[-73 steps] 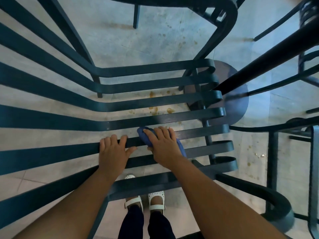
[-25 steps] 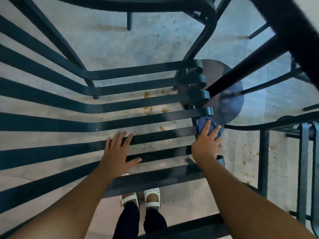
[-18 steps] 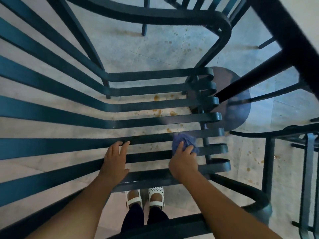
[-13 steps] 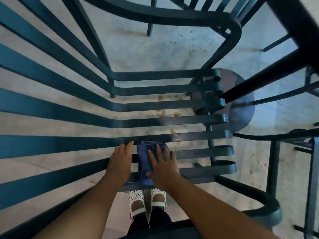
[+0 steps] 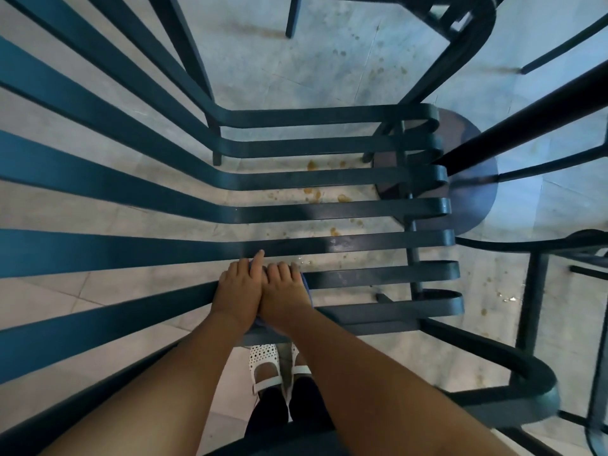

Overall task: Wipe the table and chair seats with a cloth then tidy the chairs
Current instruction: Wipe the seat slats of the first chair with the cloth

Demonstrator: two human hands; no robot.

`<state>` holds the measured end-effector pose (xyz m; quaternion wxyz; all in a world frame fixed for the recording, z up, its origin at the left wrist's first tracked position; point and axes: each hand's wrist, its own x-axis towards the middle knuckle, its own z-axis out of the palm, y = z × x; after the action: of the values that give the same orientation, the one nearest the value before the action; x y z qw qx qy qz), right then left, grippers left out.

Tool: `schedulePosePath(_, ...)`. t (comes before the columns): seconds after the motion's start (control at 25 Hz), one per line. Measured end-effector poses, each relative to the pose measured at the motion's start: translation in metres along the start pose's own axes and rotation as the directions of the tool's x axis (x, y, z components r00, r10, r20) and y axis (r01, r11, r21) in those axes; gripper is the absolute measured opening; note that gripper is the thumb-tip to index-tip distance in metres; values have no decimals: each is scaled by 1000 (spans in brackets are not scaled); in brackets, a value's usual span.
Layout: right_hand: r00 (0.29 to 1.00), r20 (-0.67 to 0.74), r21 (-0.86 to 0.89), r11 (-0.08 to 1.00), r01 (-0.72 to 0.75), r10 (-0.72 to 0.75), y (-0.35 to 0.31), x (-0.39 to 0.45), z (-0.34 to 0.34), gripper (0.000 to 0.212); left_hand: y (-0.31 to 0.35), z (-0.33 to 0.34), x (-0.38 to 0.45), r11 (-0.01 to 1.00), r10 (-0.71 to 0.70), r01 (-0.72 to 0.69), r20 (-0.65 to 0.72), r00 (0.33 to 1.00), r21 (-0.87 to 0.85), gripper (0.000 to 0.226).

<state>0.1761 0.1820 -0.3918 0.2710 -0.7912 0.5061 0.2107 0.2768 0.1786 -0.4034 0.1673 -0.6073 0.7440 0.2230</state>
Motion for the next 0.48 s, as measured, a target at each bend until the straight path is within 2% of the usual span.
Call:
schedulePosePath(0.08,1000,-15,57,998,2,-1,20,-7,-2,77,-1,5,-1,998,39,-39,-2,999,-48,87)
schedulePosePath(0.2,999,-11,75,997,-29,30,64,-23,-3,67,2,13,4,990,71,-80,-83,994,-113,91)
schedulePosePath(0.32,998,19,56,997,-54,53,100,-39,-5,62,19,20,14,968,157,-165,-57,986,-187,74)
schedulePosePath(0.4,997,30,84,994,-68,66,123,-51,-7,61,33,20,20,969,182,-193,-84,980,-155,62)
schedulePosePath(0.48,996,22,114,989,-89,87,145,-62,-7,61,39,18,24,979,178,-181,-33,983,-90,57)
